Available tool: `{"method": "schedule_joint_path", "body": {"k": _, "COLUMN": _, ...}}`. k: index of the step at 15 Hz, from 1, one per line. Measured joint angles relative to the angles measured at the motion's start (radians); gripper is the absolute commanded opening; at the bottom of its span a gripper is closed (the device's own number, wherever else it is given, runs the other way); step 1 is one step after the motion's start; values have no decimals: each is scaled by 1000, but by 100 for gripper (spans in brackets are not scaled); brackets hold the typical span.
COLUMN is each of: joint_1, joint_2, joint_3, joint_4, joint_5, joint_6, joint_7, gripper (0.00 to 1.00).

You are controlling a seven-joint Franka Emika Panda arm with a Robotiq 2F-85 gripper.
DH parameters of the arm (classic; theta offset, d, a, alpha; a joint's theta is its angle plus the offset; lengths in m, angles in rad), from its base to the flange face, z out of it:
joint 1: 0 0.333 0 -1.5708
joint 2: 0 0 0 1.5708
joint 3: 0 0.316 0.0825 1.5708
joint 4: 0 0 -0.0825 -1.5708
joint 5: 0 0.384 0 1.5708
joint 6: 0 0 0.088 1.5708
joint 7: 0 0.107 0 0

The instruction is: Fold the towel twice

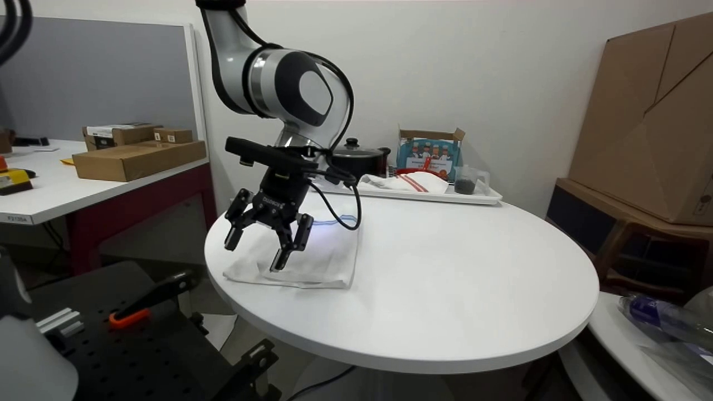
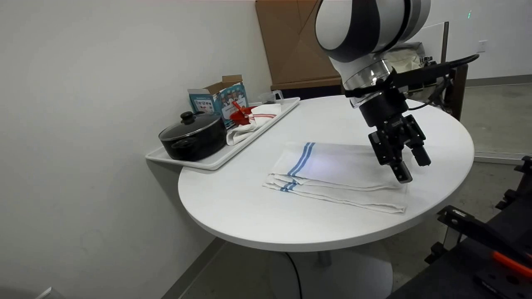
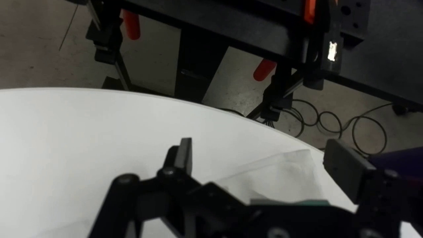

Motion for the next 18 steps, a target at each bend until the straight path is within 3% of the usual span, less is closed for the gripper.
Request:
{"method": "schedule_joint_path", "body": {"k": 8, "joint_1": -74, "joint_2": -77, "joint_3": -22, "joint_4": -68, "joint_5": 218, "joint_6": 227, "joint_7": 1, "gripper": 100}}
{"method": "schedule_joint_path", "body": {"k": 18, "joint_1": -169, "joint_2": -140, "joint_3": -125, "joint_4": -63, "joint_5": 243, "joint_6": 277, "joint_7": -10, "gripper": 100}}
